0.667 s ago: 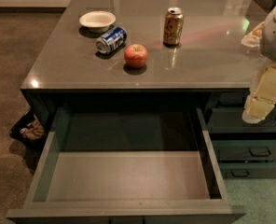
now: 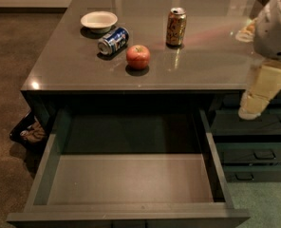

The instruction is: Place apple into top drawer

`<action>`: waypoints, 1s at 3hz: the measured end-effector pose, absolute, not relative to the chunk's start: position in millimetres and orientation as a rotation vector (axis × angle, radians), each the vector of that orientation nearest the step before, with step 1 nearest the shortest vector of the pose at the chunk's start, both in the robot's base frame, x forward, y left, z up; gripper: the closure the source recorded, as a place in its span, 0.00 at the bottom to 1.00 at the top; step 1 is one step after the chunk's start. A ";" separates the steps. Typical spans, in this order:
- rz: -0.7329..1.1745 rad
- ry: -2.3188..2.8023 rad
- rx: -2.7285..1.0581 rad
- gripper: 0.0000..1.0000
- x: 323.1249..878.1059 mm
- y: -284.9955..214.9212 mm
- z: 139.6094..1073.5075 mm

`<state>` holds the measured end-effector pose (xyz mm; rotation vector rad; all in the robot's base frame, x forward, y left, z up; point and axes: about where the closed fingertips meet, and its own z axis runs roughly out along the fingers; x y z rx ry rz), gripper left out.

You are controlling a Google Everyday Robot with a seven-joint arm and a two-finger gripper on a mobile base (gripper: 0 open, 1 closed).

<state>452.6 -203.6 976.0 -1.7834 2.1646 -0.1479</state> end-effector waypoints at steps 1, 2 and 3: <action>-0.149 2.046 -1.889 0.00 485.9 -181.5 974.3; -0.096 1.898 -1.986 0.00 541.8 -155.2 973.1; -0.102 1.891 -1.989 0.00 543.8 -154.8 973.2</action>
Offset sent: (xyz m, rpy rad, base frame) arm 0.1429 0.0704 -0.0119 0.0612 -0.0214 0.3702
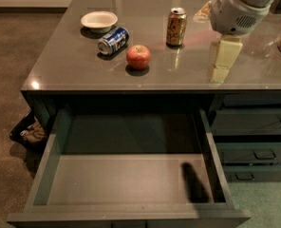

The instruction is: Place apple into top drawer

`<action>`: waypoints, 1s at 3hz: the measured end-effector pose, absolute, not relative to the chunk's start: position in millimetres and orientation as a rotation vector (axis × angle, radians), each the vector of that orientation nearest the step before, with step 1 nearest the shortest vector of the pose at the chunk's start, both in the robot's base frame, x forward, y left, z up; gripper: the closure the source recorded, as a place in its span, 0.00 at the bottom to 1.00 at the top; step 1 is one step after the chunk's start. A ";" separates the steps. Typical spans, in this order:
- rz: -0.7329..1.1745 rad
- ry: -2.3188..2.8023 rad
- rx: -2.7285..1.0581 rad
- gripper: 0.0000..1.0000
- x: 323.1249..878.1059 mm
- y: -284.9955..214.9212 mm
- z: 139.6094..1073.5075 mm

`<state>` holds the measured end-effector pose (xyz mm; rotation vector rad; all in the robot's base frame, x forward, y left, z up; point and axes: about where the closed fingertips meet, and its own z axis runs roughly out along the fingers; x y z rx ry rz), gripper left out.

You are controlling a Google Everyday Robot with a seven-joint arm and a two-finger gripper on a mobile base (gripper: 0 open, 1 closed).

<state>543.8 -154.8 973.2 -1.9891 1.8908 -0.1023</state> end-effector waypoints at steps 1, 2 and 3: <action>-0.092 1.849 -2.043 0.00 566.0 -147.0 967.1; -0.057 1.784 -2.089 0.00 606.8 -134.4 952.3; -0.053 1.748 -2.085 0.00 653.8 -122.0 932.6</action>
Offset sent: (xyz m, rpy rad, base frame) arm 0.1162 0.0322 -0.0417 0.0248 0.0308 0.1829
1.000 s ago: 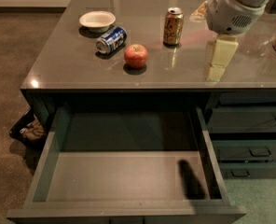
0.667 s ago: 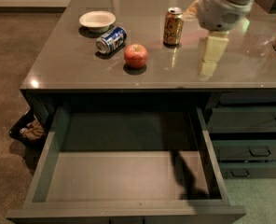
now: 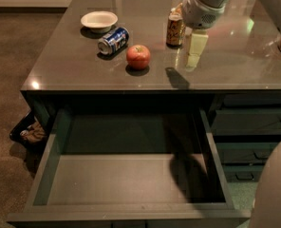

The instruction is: Place apple into top drawer

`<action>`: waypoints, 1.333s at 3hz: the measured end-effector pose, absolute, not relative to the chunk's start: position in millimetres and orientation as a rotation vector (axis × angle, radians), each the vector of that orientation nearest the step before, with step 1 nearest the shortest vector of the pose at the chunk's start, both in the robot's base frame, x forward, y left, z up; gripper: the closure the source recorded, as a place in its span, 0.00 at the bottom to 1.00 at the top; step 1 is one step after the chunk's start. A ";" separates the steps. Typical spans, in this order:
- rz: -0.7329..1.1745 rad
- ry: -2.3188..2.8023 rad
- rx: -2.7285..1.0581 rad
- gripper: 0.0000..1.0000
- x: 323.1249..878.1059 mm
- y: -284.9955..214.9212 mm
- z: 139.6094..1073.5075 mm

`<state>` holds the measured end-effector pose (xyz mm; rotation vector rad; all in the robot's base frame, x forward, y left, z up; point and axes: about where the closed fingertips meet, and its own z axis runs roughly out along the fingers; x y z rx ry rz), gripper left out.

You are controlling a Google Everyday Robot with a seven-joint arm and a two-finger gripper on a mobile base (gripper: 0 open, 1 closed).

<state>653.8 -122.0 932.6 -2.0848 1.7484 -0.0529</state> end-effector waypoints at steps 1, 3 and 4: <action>-0.053 1.748 -2.085 0.00 653.8 -122.0 932.6; 0.023 1.630 -2.100 0.00 684.6 -85.6 912.1; 0.131 1.555 -2.123 0.00 691.0 -53.2 894.9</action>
Offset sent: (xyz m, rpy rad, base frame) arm 0.0332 0.0223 -0.0062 0.0583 -0.0384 0.0699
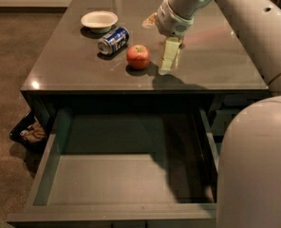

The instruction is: Place apple into top drawer

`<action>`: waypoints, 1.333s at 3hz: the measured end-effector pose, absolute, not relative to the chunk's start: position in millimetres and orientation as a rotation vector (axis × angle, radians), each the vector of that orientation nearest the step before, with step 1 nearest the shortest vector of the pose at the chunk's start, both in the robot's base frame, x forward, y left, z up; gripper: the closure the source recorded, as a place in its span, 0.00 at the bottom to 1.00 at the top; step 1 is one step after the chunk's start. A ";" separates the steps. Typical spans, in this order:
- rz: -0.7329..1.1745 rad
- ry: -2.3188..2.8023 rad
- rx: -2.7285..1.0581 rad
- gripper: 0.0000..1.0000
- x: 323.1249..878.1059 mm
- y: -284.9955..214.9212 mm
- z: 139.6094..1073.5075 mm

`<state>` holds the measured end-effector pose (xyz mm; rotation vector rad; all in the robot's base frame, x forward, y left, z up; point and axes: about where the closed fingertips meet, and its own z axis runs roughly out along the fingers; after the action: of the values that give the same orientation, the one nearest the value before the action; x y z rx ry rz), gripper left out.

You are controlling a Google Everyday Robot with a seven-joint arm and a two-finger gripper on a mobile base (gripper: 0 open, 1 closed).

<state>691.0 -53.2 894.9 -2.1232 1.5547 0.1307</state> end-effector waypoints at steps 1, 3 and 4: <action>0.131 1.555 -2.123 0.00 691.0 -53.2 894.8; 0.185 1.499 -2.140 0.00 704.8 -27.7 876.9; 0.185 1.499 -2.140 0.00 704.8 -27.6 876.9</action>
Offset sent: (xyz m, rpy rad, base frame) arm 0.0159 0.0177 -0.0103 0.0326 -0.0113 0.0299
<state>704.8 -27.6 876.9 -2.1400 1.4994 0.1852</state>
